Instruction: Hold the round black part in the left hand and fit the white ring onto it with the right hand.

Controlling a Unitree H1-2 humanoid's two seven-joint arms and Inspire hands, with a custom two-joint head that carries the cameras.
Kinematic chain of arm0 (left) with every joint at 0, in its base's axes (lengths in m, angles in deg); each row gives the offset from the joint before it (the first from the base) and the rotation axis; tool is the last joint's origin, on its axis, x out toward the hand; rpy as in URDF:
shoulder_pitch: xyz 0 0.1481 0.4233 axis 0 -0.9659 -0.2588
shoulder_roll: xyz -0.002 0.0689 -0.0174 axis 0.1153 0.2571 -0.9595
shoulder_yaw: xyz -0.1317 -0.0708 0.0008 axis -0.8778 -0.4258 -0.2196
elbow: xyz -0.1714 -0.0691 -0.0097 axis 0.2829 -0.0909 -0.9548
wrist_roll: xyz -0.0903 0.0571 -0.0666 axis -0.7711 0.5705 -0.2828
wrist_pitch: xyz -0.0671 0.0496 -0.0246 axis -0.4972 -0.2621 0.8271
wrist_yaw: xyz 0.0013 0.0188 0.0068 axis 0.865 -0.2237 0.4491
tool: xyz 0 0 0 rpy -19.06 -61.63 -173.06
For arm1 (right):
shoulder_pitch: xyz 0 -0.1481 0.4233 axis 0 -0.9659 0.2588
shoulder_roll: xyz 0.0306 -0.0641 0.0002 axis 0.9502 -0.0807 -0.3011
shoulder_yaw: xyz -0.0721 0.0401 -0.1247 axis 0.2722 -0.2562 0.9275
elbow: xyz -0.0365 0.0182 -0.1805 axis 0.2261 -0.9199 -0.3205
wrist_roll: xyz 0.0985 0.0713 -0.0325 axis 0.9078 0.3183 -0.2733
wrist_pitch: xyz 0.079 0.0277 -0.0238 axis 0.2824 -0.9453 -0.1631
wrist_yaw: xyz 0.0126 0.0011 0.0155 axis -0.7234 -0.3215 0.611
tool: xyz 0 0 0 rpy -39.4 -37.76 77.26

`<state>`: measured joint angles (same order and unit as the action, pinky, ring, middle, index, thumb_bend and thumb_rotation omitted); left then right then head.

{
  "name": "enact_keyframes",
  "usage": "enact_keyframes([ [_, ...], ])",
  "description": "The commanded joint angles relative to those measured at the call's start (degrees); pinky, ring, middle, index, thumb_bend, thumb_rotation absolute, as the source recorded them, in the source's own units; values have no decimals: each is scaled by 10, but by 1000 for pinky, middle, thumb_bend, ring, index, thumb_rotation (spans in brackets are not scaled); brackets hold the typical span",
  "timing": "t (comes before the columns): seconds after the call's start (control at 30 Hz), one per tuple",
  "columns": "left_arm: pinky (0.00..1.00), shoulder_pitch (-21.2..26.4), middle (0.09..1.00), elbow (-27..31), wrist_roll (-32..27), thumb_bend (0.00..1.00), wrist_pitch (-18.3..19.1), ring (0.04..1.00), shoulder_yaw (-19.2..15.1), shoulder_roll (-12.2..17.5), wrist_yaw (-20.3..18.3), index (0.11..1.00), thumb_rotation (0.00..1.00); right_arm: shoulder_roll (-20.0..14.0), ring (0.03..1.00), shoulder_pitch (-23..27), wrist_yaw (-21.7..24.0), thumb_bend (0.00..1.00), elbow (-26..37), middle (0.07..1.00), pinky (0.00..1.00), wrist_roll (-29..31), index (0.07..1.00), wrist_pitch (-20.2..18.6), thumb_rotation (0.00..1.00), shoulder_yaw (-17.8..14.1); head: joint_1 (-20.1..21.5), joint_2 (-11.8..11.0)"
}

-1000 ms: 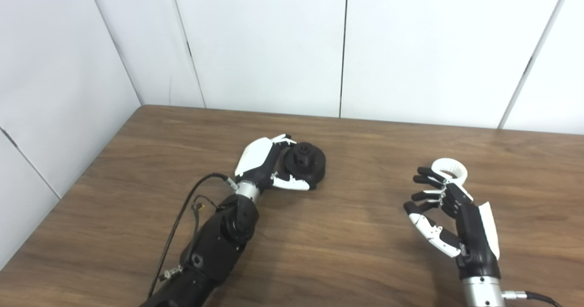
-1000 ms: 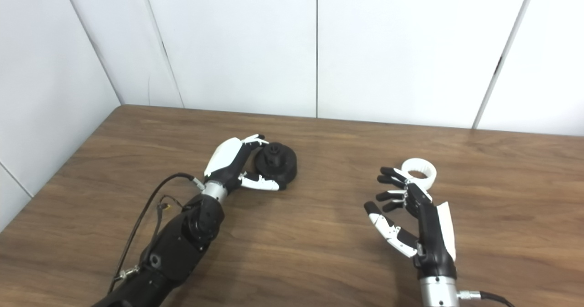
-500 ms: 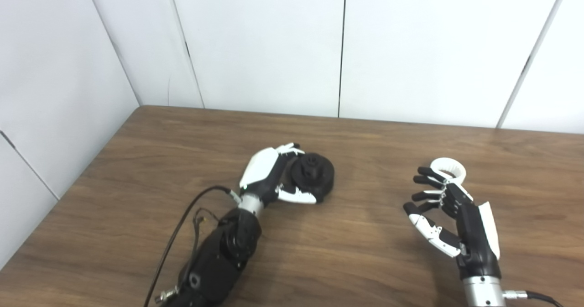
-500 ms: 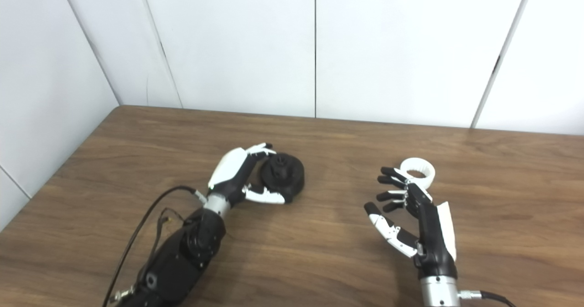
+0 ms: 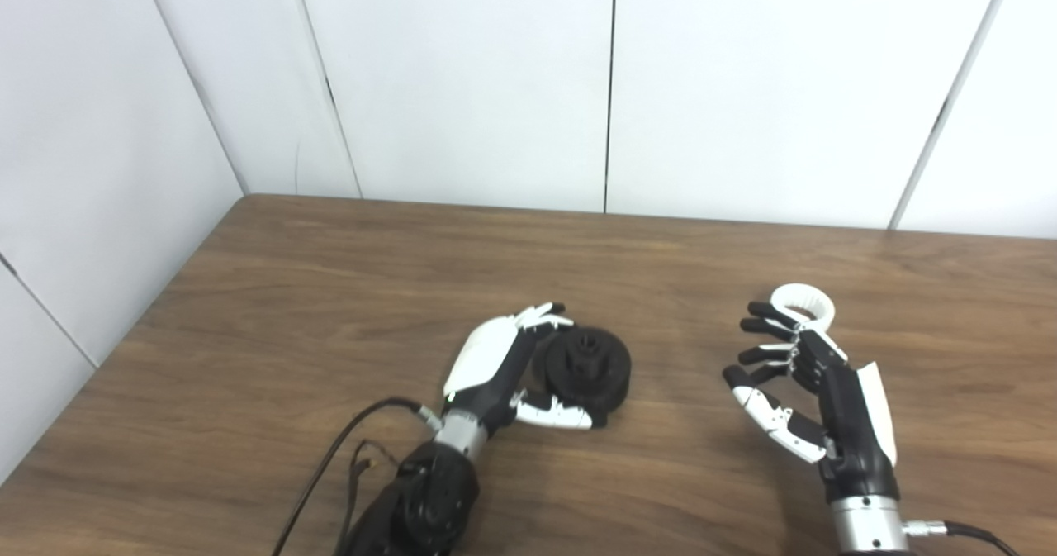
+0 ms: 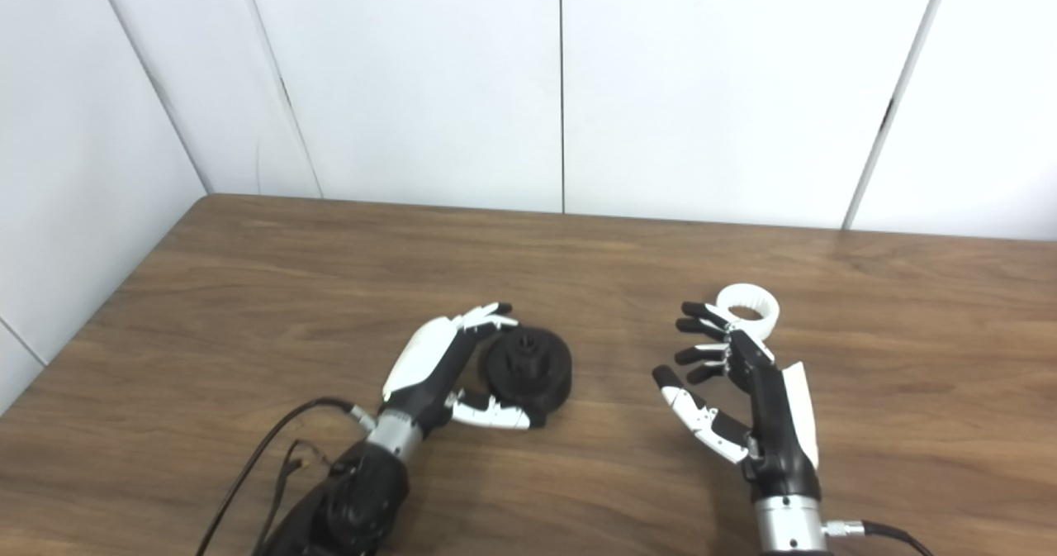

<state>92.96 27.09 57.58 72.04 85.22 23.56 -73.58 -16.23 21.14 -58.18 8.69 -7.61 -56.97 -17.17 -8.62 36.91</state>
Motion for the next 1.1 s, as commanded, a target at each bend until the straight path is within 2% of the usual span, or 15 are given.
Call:
enact_keyframes([
  [0.0,940,-5,923,27,1,853,10,943,5,0,-23,610,304,1,579,-7,-3,516,-6,718,469,-6,755,5,242,-2,0,1],
  [0.23,936,-41,924,87,10,869,19,947,17,-12,-48,612,320,5,577,-10,-4,520,-5,721,470,-5,753,5,240,1,1,4],
  [0.37,932,-51,924,94,13,873,13,947,24,-16,-57,617,321,7,580,-11,-5,516,-6,723,475,-4,752,7,209,1,1,3],
  [0.57,942,-55,924,100,11,888,13,948,27,-21,-64,617,307,9,578,-14,-5,520,-1,726,470,-6,752,3,234,2,15,9],
  [0.67,951,-58,926,107,7,884,12,951,24,-15,-70,619,306,15,576,-15,-8,521,5,726,474,-16,752,-4,244,6,53,14],
  [0.8,951,-67,924,117,-7,888,4,944,10,-4,-79,613,303,33,566,-15,-16,521,12,711,464,-45,747,-14,230,19,139,16],
  [0.83,945,-68,923,118,-9,885,2,943,7,-2,-81,611,301,37,566,-15,-16,519,12,710,464,-49,747,-15,223,21,139,16],
  [0.87,941,-69,922,120,-12,883,-2,942,3,1,-83,610,301,41,566,-15,-16,518,12,709,464,-52,746,-18,218,24,165,16],
  [1.0,882,-73,917,127,-27,862,-10,935,-11,16,-94,607,281,63,579,-12,-20,528,11,718,464,-66,751,-31,248,34,228,14],
  [1.07,853,-73,915,125,-34,857,-18,930,-19,23,-98,603,265,75,577,-12,-21,533,10,721,459,-69,752,-38,249,38,246,11],
])
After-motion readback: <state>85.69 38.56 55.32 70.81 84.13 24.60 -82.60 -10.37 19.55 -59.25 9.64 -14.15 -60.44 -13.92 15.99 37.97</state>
